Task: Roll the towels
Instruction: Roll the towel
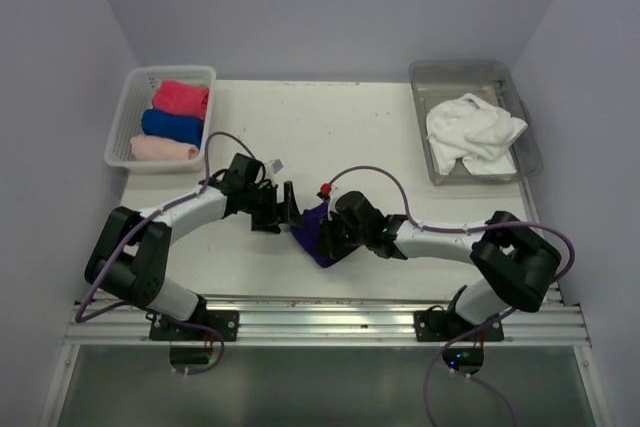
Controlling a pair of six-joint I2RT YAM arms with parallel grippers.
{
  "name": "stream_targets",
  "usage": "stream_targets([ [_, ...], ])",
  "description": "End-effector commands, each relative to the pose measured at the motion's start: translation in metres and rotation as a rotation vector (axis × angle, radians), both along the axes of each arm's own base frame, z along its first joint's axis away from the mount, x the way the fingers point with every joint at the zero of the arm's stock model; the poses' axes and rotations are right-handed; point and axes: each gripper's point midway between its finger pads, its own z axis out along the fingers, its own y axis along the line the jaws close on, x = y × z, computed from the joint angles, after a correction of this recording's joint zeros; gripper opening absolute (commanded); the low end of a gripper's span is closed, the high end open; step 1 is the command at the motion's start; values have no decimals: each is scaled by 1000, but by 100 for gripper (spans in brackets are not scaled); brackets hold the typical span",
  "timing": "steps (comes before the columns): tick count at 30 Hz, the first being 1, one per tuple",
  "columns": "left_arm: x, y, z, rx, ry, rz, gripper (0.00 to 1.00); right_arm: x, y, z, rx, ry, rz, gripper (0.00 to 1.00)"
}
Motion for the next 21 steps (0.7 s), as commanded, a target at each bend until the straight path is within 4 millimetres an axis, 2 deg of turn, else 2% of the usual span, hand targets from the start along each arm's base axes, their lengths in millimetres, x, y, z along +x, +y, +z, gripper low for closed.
stream_targets([
  [1,5,-19,12,-67,-43,-23,87,-8,11,15,107,58,39,0],
  [5,5,-29,0,-64,-34,-19,84,-9,10,15,108,79,45,0],
  [8,3,-34,-11,-58,3,-15,70,-10,8,15,99,88,51,0],
  [9,2,-35,-14,-53,14,-18,60,-10,7,16,88,88,55,0],
  [11,0,-37,-16,-47,20,-19,48,-8,6,19,83,80,56,0],
  [12,1,-37,-16,-44,21,-19,34,-8,4,19,69,77,58,0],
  [14,0,-35,-17,-26,37,-14,18,-2,2,23,52,51,45,0],
  [15,0,-35,-16,-20,41,-14,5,-4,-3,20,17,57,39,5],
  [16,-1,-34,-15,-13,57,-7,0,2,-6,24,-5,23,29,22],
  [18,-4,-32,-15,-3,77,2,0,5,-11,36,-30,-9,15,39],
  [19,-7,-31,-14,5,97,11,0,8,-14,48,-42,-66,11,51],
  [20,-8,-30,-12,5,100,13,0,15,-13,61,-73,-142,-12,55],
  [21,-9,-29,-12,10,105,16,0,13,-21,62,-134,-173,-2,58],
])
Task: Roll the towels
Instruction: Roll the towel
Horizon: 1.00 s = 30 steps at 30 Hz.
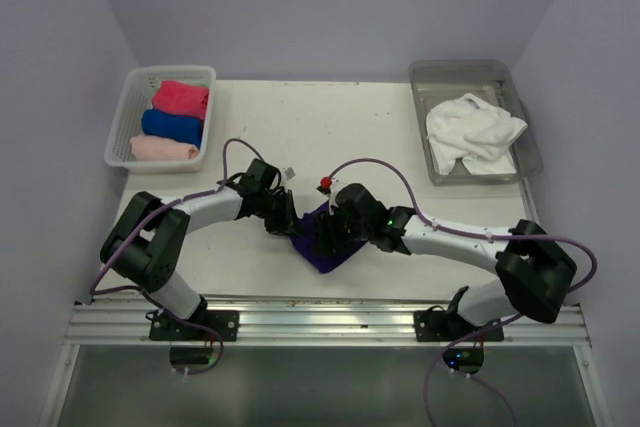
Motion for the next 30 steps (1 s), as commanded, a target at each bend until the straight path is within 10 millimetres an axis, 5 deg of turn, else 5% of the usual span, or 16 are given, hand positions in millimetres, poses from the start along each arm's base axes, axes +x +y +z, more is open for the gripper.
stream_targets([
  [1,-2,5,7,36,31,29,0,16,-13,42,-122,-221,-23,61],
  [2,-3,7,8,45,35,33,0,18,-10,56,-136,-276,-25,62],
  [7,-5,14,11,88,47,56,0,16,-5,65,-310,-475,-9,65],
  [16,0,14,19,98,39,82,0,-5,35,22,-439,-549,131,66],
  [24,2,15,23,98,34,96,0,-15,37,-17,-484,-525,160,64],
  [27,2,15,24,97,29,100,0,-15,37,-25,-485,-516,144,57],
  [30,1,15,24,96,34,103,0,-16,36,-35,-493,-501,132,40],
])
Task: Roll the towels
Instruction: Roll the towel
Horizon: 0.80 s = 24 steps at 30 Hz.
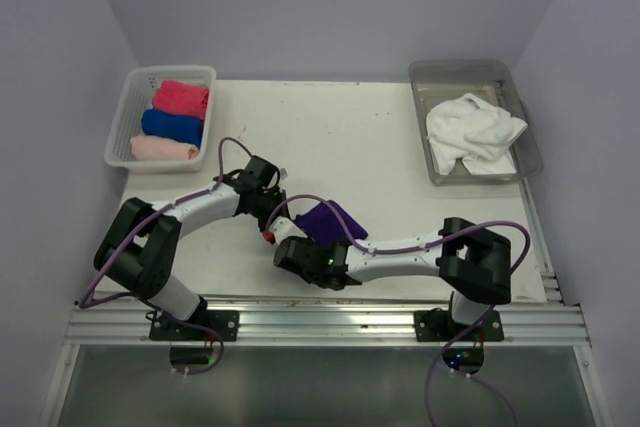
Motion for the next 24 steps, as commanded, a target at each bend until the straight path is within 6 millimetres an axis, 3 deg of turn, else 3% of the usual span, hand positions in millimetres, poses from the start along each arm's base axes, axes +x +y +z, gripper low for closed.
stream_targets([
  [1,9,-4,17,-22,-37,24,0,3,6,-7,30,-16,-43,35],
  [3,10,-4,20,-31,-47,24,0,2,5,-4,48,-7,-52,22],
  [4,10,-4,22,-37,-56,20,1,1,6,-1,70,3,-61,7],
  [5,11,-4,25,-41,-68,19,8,-3,4,-2,81,25,-54,1],
  [7,13,-1,28,-44,-84,20,16,0,8,15,176,48,-67,0],
  [8,17,2,34,-51,-105,29,27,-3,4,13,203,99,-61,0],
  [10,20,6,42,-60,-130,35,43,-2,10,31,324,147,-62,0],
  [11,24,10,49,-67,-152,47,57,-3,4,25,353,220,-58,0],
  [13,28,14,57,-69,-177,55,65,0,9,36,464,279,-63,0],
  [14,30,17,62,-74,-196,64,73,6,0,30,476,310,-89,0],
  [15,31,19,64,-73,-205,69,77,1,7,35,530,362,-60,0],
  [20,28,17,66,-108,-219,52,79,2,6,30,626,520,-61,0],
  [24,12,13,48,-160,-180,37,81,8,9,38,751,611,-75,0],
])
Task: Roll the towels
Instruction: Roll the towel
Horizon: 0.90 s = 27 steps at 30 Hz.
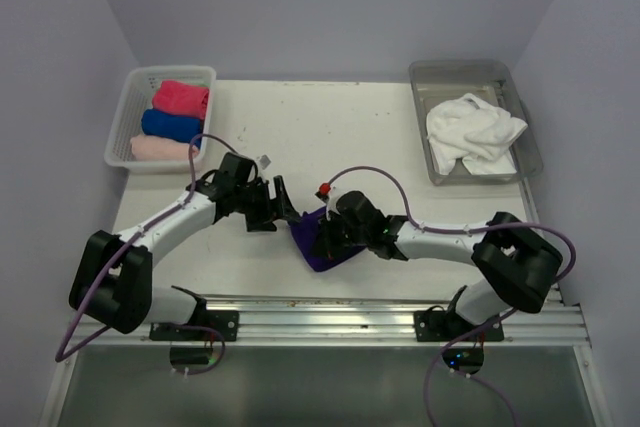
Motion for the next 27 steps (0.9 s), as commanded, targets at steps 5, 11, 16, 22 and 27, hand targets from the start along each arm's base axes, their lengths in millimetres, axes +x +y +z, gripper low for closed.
stream_targets([
  [5,-16,-15,-13,-141,-4,-47,82,-3,12,16,268,227,33,0],
  [11,-17,-28,-25,-133,-15,-77,83,3,9,4,396,418,-6,0],
  [16,-14,-36,-35,-136,-15,-86,79,6,9,4,444,449,-20,0],
  [22,-13,-35,-58,-80,22,-78,63,7,6,8,469,467,-28,0],
  [27,-9,-29,-76,2,96,-42,42,6,6,14,477,501,-45,7],
])
